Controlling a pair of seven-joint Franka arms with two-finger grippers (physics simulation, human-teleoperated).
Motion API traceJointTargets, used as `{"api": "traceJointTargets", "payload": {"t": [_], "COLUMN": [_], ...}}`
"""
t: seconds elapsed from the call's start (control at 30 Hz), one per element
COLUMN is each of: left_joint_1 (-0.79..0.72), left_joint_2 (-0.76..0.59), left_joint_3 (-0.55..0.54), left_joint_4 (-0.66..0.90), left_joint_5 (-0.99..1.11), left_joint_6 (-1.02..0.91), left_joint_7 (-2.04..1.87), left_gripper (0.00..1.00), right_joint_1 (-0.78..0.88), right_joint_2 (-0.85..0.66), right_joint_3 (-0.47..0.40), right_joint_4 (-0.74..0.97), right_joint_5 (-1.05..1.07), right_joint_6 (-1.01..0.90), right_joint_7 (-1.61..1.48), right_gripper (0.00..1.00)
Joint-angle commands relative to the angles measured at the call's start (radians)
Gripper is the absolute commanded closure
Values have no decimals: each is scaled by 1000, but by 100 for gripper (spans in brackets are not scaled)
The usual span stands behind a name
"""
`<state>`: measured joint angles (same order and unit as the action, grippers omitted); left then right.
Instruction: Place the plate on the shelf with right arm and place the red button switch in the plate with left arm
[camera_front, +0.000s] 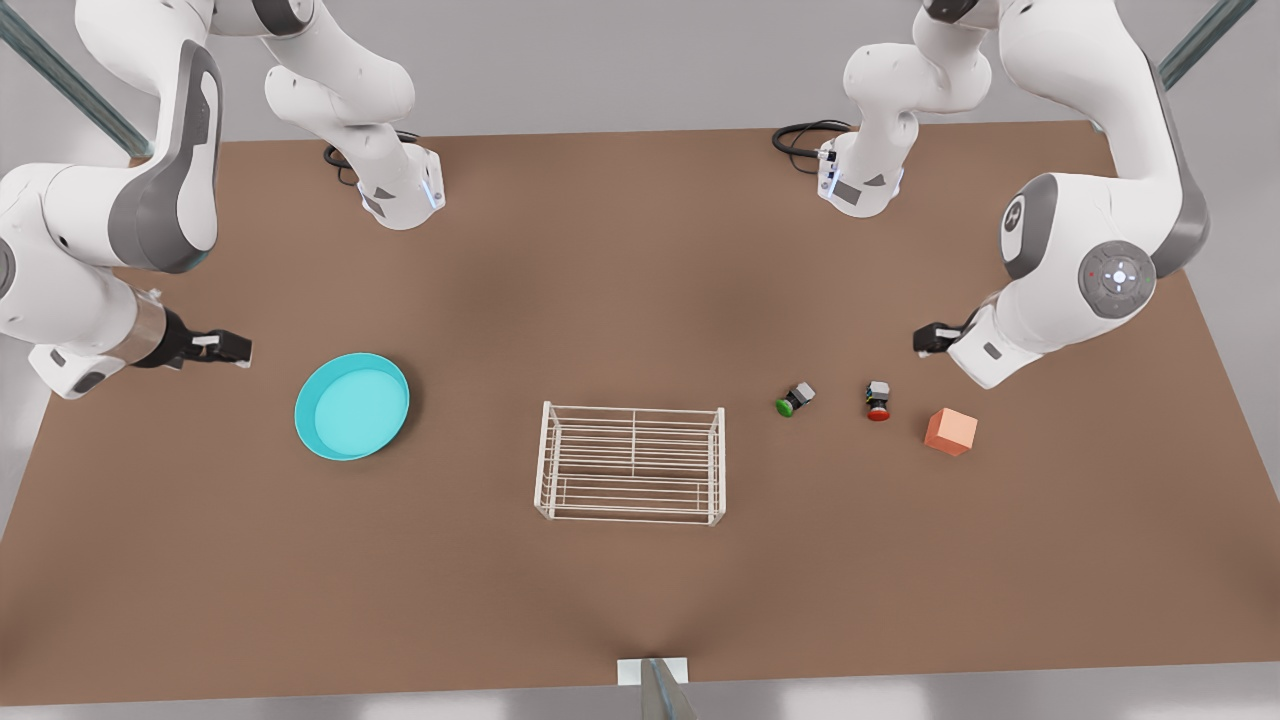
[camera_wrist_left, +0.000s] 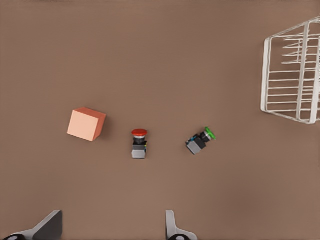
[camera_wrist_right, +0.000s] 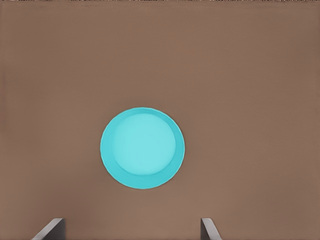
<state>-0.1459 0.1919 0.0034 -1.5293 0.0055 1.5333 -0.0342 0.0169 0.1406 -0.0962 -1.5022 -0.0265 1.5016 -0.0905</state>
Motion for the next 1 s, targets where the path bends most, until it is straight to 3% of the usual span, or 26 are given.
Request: {"api": "traceJointTargets", "payload": {"t": [0.0,0.13,0.47,0.6,0.97], "left_joint_1": [2,11,37,46,65], "left_joint_2": [-2,-5,0,6,17], "left_joint_3": [1,3,3,3,0], "left_joint_4": [0,9,5,8,8], "left_joint_5": [-2,-2,-4,-4,-19], "left_joint_6": [25,21,21,31,25], "left_joint_7": [39,40,42,56,57], "left_gripper": [0,0,0,0,0], "right_joint_1": [-2,-169,-193,-199,-253], "right_joint_2": [0,143,157,198,280], "right_joint_3": [-2,-8,16,15,16], "right_joint_4": [-1,-18,-593,-644,-702], "right_joint_5": [3,40,178,283,287], "right_joint_6": [23,72,996,1002,997], "right_joint_7": [-32,-339,-442,-442,-448], "right_gripper": [0,0,0,0,0]}}
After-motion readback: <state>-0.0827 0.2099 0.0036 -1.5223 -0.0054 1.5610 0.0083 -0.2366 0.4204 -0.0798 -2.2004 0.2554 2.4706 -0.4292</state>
